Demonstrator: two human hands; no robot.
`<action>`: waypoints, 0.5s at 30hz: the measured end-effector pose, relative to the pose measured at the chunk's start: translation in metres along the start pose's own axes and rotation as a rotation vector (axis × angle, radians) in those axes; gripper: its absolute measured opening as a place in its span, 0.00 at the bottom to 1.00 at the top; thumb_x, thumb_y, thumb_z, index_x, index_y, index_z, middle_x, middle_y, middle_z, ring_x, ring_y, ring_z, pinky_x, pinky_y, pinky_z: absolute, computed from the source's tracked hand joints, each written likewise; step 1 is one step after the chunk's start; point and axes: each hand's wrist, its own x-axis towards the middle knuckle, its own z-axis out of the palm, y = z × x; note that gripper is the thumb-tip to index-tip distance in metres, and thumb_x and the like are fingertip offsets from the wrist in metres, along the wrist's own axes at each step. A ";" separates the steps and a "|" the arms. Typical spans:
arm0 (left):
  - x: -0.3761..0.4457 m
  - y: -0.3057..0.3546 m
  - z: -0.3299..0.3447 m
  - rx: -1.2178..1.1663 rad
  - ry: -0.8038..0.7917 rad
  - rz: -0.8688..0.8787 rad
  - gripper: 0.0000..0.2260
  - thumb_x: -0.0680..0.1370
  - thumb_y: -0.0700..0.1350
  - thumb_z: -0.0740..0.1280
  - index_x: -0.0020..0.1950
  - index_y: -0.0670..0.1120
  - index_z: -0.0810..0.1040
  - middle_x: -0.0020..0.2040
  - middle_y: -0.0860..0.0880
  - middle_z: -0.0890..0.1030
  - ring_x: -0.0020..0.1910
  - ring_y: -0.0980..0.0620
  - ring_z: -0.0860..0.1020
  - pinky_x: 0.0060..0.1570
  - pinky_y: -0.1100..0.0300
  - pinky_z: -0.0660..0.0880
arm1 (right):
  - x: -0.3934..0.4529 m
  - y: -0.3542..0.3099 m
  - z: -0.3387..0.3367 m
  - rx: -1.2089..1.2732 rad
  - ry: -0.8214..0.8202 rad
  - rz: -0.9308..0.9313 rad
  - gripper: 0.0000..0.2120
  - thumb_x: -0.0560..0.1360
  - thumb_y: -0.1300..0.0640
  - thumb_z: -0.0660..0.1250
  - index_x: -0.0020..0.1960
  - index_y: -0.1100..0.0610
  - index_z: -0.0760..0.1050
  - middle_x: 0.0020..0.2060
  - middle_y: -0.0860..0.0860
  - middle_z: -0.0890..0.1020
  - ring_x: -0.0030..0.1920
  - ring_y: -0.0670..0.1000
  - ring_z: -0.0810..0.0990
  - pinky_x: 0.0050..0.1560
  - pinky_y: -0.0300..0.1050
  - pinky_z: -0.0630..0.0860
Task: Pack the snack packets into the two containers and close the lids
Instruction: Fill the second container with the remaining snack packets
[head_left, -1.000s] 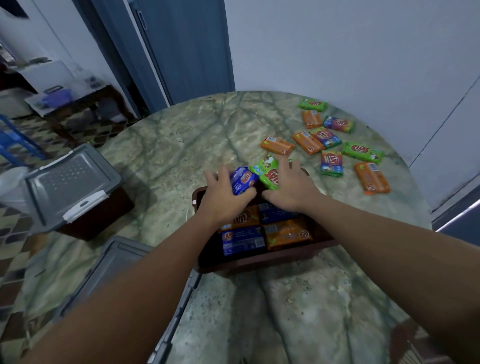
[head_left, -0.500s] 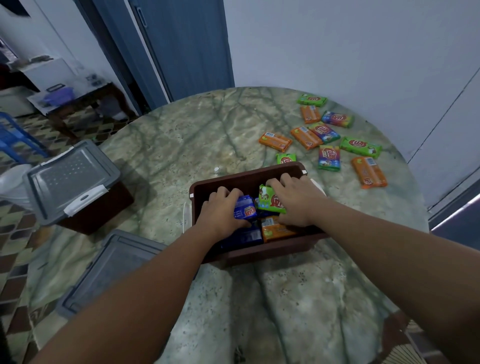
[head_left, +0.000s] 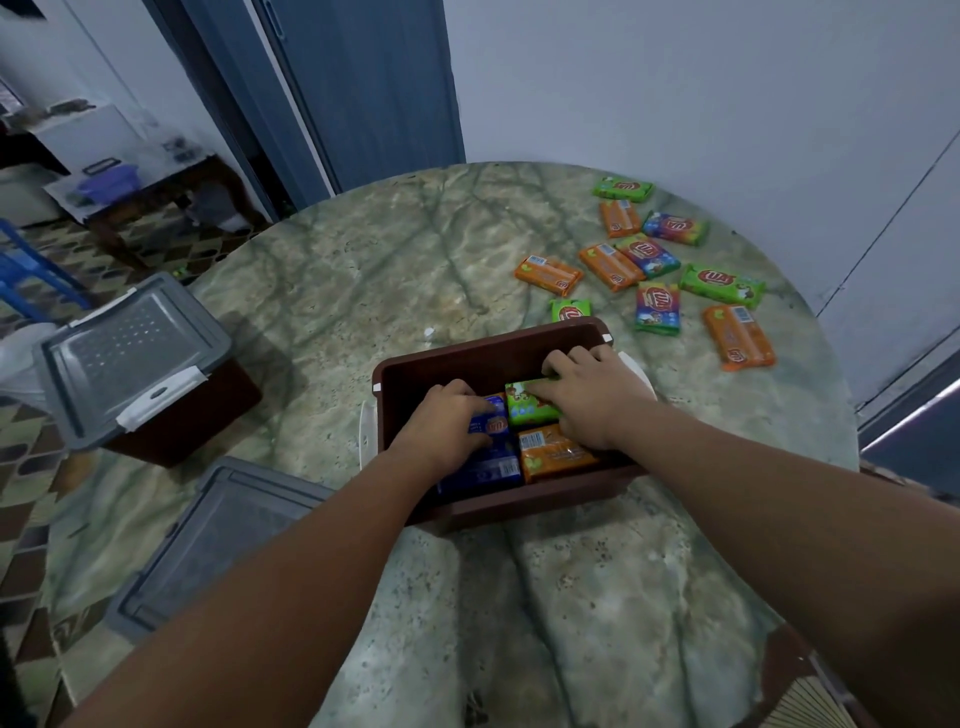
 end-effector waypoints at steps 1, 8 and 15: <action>0.000 0.001 0.000 0.018 0.000 0.013 0.23 0.78 0.50 0.73 0.72 0.52 0.76 0.67 0.50 0.73 0.64 0.47 0.69 0.67 0.53 0.68 | 0.000 0.000 -0.001 0.006 -0.004 0.000 0.28 0.77 0.47 0.63 0.77 0.39 0.63 0.67 0.51 0.69 0.63 0.56 0.71 0.65 0.55 0.68; -0.001 0.007 0.001 0.093 0.027 0.085 0.19 0.81 0.46 0.69 0.72 0.51 0.76 0.70 0.49 0.74 0.63 0.46 0.70 0.65 0.54 0.68 | 0.001 -0.002 -0.005 0.014 -0.021 0.004 0.28 0.80 0.54 0.63 0.75 0.32 0.63 0.65 0.48 0.73 0.59 0.54 0.76 0.65 0.53 0.66; 0.008 0.012 0.007 0.101 0.095 0.043 0.15 0.80 0.46 0.69 0.68 0.50 0.80 0.67 0.47 0.76 0.61 0.45 0.71 0.63 0.52 0.72 | 0.001 -0.004 -0.006 -0.052 -0.029 0.016 0.32 0.79 0.57 0.63 0.78 0.34 0.60 0.66 0.50 0.73 0.59 0.55 0.77 0.65 0.53 0.66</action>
